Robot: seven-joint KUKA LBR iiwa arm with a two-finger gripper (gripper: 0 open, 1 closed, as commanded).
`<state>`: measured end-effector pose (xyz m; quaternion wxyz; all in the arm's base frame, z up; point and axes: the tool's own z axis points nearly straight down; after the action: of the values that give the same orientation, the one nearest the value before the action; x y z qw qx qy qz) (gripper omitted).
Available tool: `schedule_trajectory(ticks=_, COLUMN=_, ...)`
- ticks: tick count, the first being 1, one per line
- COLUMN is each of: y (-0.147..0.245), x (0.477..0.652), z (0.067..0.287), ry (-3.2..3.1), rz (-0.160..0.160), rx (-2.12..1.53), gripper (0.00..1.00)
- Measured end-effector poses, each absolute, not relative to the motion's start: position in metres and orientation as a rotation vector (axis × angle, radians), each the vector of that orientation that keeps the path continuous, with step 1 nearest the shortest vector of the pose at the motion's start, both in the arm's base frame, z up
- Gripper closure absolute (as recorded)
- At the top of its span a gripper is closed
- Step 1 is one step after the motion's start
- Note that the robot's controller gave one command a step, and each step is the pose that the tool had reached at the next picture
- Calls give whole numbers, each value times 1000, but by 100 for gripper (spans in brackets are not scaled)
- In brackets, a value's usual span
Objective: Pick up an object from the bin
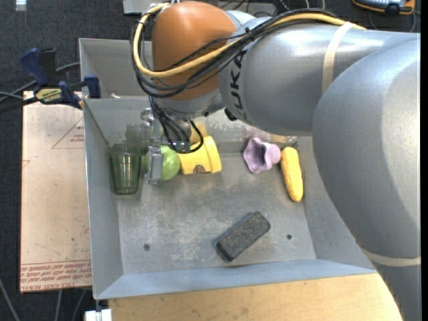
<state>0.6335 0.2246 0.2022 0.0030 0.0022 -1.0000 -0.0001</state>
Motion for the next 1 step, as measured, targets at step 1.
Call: schedule_trajectory(ticks=1, y=224, x=635, z=208, ry=-3143, rz=-3, rx=2, gripper=0)
